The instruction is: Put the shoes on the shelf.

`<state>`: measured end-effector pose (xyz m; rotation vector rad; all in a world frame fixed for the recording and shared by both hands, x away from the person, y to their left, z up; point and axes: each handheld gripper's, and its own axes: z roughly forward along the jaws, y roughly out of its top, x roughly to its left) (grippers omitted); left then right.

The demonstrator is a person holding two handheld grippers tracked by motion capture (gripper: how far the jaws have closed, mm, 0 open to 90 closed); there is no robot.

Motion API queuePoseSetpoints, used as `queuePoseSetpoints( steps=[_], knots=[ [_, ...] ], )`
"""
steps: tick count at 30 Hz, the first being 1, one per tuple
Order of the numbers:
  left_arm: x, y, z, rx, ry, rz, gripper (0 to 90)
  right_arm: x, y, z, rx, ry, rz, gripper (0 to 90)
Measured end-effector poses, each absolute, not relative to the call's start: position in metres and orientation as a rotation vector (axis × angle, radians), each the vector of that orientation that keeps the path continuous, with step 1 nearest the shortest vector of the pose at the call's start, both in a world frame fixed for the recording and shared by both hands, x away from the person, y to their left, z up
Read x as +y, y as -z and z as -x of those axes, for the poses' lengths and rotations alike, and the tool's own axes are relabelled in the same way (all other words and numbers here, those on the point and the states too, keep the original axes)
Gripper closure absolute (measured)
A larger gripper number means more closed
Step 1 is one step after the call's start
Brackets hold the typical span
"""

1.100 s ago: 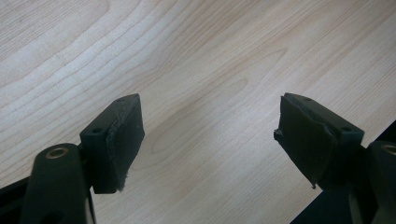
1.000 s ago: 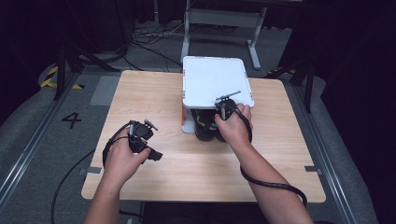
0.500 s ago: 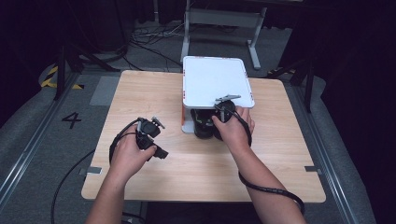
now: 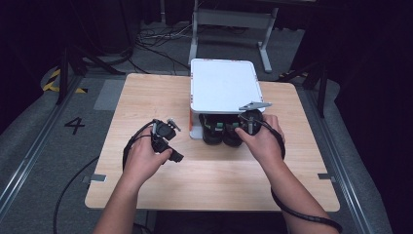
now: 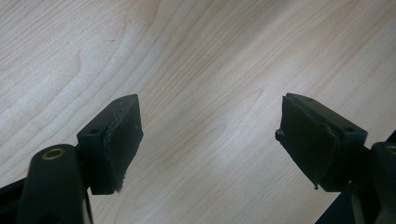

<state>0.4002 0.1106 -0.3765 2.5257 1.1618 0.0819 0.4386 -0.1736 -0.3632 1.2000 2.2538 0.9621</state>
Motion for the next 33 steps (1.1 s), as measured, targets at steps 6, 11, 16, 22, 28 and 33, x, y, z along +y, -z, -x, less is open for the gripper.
queuePoseSetpoints(
  steps=[6, 11, 16, 22, 28, 33],
  knots=[
    [0.088, 0.367, -0.390, 1.072, -0.156, -2.578, 20.8, -0.198, 0.351, -0.417, 2.354, -0.949, -1.119, 40.1],
    [0.083, 0.372, -0.392, 1.071, -0.192, -2.557, 27.8, -0.221, 0.354, -0.400, 2.374, -0.952, -1.152, 29.9],
    [0.076, 0.375, -0.392, 1.113, -0.180, -2.485, 31.6, -0.237, 0.368, -0.391, 2.421, -0.962, -1.040, 25.7],
    [0.064, 0.381, -0.387, 1.100, -0.156, -2.473, 44.2, -0.244, 0.388, -0.379, 2.339, -1.020, -1.092, 32.0],
    [0.051, 0.396, -0.388, 1.078, -0.182, -2.442, 44.4, -0.252, 0.400, -0.371, 2.268, -1.140, -1.126, 42.6],
    [0.043, 0.408, -0.386, 1.124, -0.202, -2.358, 39.2, -0.248, 0.416, -0.376, 2.253, -1.133, -1.172, 42.2]
  ],
)
